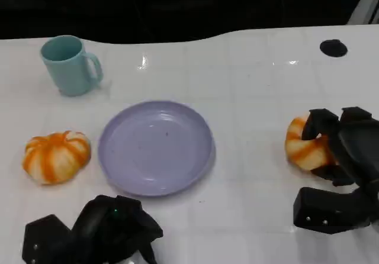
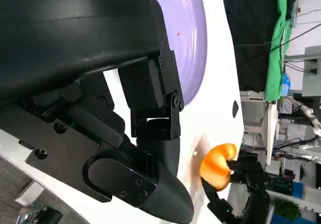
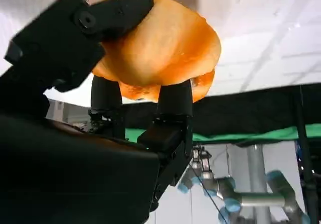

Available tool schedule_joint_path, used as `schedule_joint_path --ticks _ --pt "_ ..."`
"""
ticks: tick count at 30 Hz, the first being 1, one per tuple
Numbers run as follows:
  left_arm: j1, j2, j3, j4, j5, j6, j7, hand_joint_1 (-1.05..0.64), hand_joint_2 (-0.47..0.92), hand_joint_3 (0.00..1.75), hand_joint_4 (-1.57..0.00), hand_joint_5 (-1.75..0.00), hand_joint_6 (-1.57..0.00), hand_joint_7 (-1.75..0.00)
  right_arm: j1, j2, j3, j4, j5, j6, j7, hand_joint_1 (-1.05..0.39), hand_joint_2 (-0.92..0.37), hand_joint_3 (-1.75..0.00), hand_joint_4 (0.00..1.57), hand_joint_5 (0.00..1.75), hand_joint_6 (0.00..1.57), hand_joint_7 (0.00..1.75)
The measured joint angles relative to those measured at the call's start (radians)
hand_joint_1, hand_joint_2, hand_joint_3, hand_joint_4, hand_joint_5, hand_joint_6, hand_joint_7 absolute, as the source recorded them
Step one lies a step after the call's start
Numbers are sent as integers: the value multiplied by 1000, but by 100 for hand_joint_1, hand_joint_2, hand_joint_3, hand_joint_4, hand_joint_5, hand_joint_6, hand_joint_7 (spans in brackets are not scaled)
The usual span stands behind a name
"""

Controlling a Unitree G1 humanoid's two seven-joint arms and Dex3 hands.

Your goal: Grasp the bread from the table and place it into the plate.

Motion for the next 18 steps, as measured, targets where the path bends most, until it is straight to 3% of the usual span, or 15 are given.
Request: schedule_joint_path --ticks 7,13,18 --pt "0 -1 0 0 1 3 3 -105 80 1 -146 -100 -157 -49 0 0 -3 -71 15 -37 -18 -18 -36 -126 97 175 72 175" --pt "-1 -1 0 6 1 -2 8 -105 81 1 -145 -99 -157 -49 0 10 -6 -156 43 -69 4 -16 -29 -143 100 175 75 174" --pt "-2 -1 0 8 1 -6 8 -105 80 0 -146 -100 -157 -49 0 49 -5 -220 78 -100 58 -17 -27 -146 99 175 76 169"
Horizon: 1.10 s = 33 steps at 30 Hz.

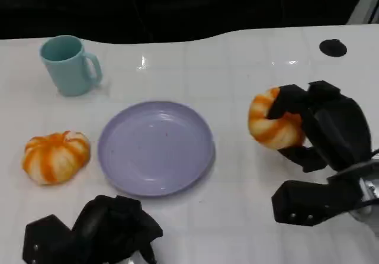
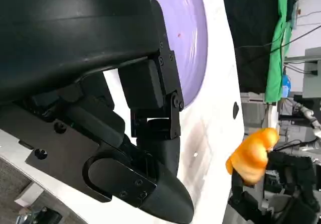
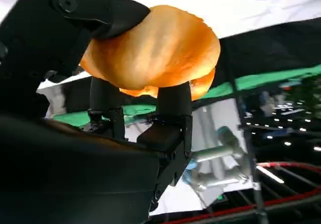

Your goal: Grasp the bread from the table and place it into the plate.

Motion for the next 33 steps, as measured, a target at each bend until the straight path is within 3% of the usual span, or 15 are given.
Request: schedule_joint_path --ticks 7,20,30,33 --pt "0 0 -1 0 0 0 0 -105 80 1 -147 -100 -157 -49 -8 71 7 -27 16 -16 60 -17 -24 -149 101 175 82 163" --pt "0 -2 -3 0 1 0 0 -105 81 1 -147 -99 -157 -49 -67 200 54 -10 15 -19 153 -16 -24 -139 98 175 81 160" --pt "0 -6 -5 0 2 -3 0 -105 81 1 -146 -99 -157 -49 -151 289 106 139 -4 -33 119 -19 -36 -129 94 175 74 171" --pt "0 -6 -5 0 1 -3 0 -105 81 1 -147 -99 -157 -49 -180 314 122 199 -6 -36 101 -18 -38 -123 93 175 74 166"
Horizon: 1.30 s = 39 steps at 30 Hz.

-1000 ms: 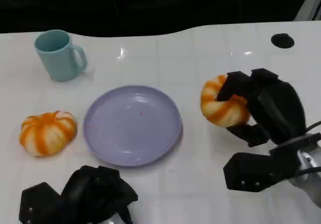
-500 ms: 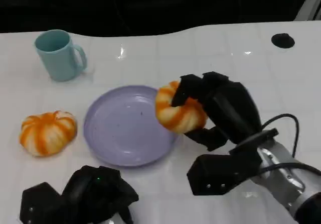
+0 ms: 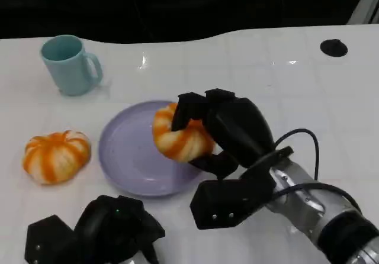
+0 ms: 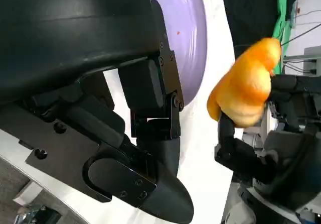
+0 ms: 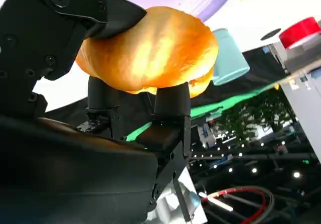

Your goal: Grasp the bread from the table and place it into the plate.

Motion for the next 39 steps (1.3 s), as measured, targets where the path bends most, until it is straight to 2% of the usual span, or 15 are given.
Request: schedule_joint_path --ticks 3,6,7,9,11,13,15,16,18,19,21,25,33,39 --pt "0 -1 -1 0 1 0 0 -105 81 1 -147 -99 -157 -49 -33 33 9 69 -4 2 -37 -13 -38 -116 94 175 73 166" --pt "1 -2 -3 -1 3 0 1 -105 81 1 -147 -98 -157 -49 -68 63 14 136 -2 5 -71 -14 -41 -113 93 175 72 165" --pt "1 -2 -4 -1 5 0 1 -105 81 1 -147 -98 -157 -49 -78 73 14 156 2 4 -75 -14 -42 -111 90 175 72 160" --pt "2 -3 -5 -3 11 0 4 -105 81 1 -147 -98 -157 -50 -92 89 12 191 10 0 -75 -13 -43 -108 86 175 76 137" --pt "3 -3 -6 -6 14 0 4 -105 81 1 -147 -98 -157 -50 -101 105 3 219 32 -5 -66 -13 -49 -86 77 163 81 94" --pt "3 -5 -6 -8 17 2 4 -105 80 0 -147 -98 -157 -50 -108 114 -6 235 60 -10 -36 -14 -55 -68 60 137 75 55" --pt "3 -7 -6 -8 18 4 4 -105 80 0 -147 -98 -157 -50 -117 116 -8 249 79 -11 -2 -22 -59 -61 43 101 63 34" --pt "3 -7 -6 -8 18 4 4 -105 81 1 -147 -98 -157 -50 -120 116 -6 250 79 -11 13 -29 -66 -52 31 79 53 22" --pt "3 -7 -6 -8 18 4 4 -105 81 1 -147 -98 -157 -50 -125 113 -1 249 79 0 58 -39 -80 -27 17 53 42 8" --pt "3 -8 -6 -8 19 4 4 -105 81 1 -147 -98 -157 -50 -126 111 0 247 80 13 86 -44 -86 -19 11 45 37 4" --pt "3 -8 -6 -8 19 4 5 -105 81 1 -147 -98 -157 -50 -125 107 0 235 83 38 142 -52 -90 -13 3 35 28 1" --pt "3 -8 -5 -9 20 4 5 -105 81 1 -148 -98 -157 -50 -117 100 -6 173 113 69 230 -64 -92 -17 0 27 20 0" --pt "3 -8 -4 -9 20 3 5 -105 80 0 -147 -98 -157 -50 -51 70 -24 27 158 98 332 -74 -92 -25 0 27 15 0" --pt "2 -8 -4 -8 20 4 5 -105 81 1 -147 -97 -157 -50 24 16 -29 -130 163 120 400 -71 -92 -28 0 32 17 1"
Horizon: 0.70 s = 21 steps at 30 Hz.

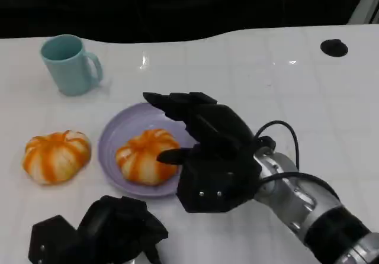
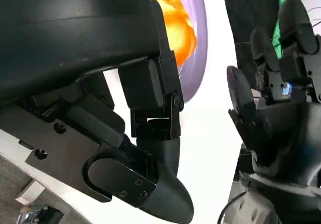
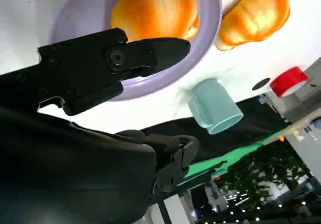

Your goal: Grasp the bread from the table and place it into the plate.

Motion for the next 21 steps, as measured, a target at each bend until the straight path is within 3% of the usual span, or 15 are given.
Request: schedule_joint_path --ticks 9,19,21 --pt "-2 0 1 2 1 0 0 -105 80 0 -147 -97 -157 -50 147 -86 -40 -231 60 -6 87 -61 -92 -25 2 53 26 5" --pt "-2 -2 0 2 2 1 1 -105 80 0 -148 -96 -157 -52 293 -148 -118 -328 187 -143 111 -41 -92 -16 22 71 48 14" --pt "-3 -2 -1 2 3 1 7 -105 81 0 -148 -96 -157 -52 319 -153 -138 -347 205 -164 110 -36 -92 -14 35 96 65 24"
